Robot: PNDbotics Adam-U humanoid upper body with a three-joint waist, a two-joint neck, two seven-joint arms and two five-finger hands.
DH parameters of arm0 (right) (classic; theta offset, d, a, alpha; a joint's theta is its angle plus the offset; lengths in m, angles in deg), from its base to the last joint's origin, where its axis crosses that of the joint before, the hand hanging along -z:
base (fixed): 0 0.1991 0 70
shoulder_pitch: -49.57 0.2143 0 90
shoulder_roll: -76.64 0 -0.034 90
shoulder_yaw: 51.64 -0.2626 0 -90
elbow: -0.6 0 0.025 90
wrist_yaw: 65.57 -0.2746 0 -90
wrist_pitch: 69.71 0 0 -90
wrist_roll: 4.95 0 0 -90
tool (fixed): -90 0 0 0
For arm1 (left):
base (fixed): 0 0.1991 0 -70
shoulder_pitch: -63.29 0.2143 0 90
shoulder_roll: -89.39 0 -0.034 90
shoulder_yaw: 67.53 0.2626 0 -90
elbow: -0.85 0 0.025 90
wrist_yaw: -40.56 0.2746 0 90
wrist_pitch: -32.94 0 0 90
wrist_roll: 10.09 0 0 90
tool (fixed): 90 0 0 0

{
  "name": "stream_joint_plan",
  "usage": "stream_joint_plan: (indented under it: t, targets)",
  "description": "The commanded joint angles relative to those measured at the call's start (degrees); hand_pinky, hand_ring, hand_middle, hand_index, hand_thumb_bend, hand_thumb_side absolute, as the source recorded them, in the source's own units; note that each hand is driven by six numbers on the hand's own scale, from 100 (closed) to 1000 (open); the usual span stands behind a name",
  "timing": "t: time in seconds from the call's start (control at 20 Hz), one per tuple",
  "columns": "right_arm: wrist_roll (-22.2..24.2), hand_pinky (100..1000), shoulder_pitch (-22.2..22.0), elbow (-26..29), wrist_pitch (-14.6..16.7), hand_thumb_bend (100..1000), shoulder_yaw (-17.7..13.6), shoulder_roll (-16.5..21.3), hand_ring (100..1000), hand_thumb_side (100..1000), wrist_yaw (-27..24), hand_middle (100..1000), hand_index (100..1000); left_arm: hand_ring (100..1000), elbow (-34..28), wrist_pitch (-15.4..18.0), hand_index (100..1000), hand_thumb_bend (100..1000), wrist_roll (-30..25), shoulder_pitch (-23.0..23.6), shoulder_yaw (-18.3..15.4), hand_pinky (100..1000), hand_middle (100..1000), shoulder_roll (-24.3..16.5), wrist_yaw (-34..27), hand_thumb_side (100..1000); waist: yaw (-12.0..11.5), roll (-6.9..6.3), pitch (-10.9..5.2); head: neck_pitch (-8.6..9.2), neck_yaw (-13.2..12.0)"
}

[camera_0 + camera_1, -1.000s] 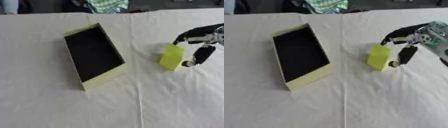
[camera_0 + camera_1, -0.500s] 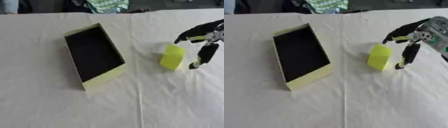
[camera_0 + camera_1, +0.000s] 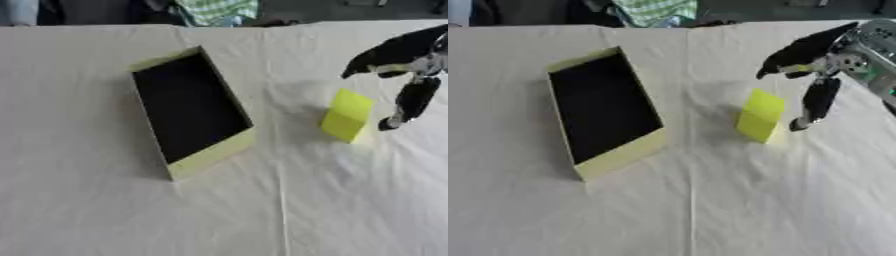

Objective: Pick up objects on the table and place them in the box.

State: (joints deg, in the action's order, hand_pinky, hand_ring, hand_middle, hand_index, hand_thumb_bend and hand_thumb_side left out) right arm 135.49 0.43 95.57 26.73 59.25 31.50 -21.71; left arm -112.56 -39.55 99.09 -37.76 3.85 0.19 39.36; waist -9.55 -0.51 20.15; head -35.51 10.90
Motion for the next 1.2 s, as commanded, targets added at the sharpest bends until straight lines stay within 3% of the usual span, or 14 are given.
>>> stream_joint_plan:
  t: [0.05, 0.5, 0.8, 1.2]
  targets:
    - [-0.96, 932, 0.76, 2.02, 0.69, 515, -0.26, 2.79, 1000, 330, -0.29, 1000, 1000, 575, -1.18, -0.26, 706, 100, -0.07, -0.24, -0.37, 653, 565, -1.7, -0.27, 761, -0.1, 0.87, -1.04, 0.76, -0.09]
    - [0.47, 936, -0.13, 2.74, 3.38, 509, 1.48, 3.14, 1000, 298, -1.04, 1000, 1000, 576, -1.18, -0.43, 706, 100, -0.47, -0.38, -0.3, 653, 567, -1.63, -0.52, 761, -0.46, 0.96, -0.97, 0.79, 0.12]
    - [1.28, 933, 1.62, -2.63, 5.05, 496, 2.92, 0.86, 1000, 270, 1.45, 1000, 1000, 576, -1.18, -0.5, 707, 100, -0.85, -0.26, -0.24, 653, 567, -1.53, -0.97, 761, -0.75, 0.89, -0.97, 1.02, 0.32]
    - [0.01, 915, 4.75, -7.44, 6.78, 374, 4.36, -2.21, 1000, 276, 2.13, 996, 1000, 576, -1.18, -0.56, 706, 100, -1.22, -0.11, -0.23, 653, 568, -1.5, -1.27, 761, -0.84, 0.82, -0.68, 0.75, 0.61]
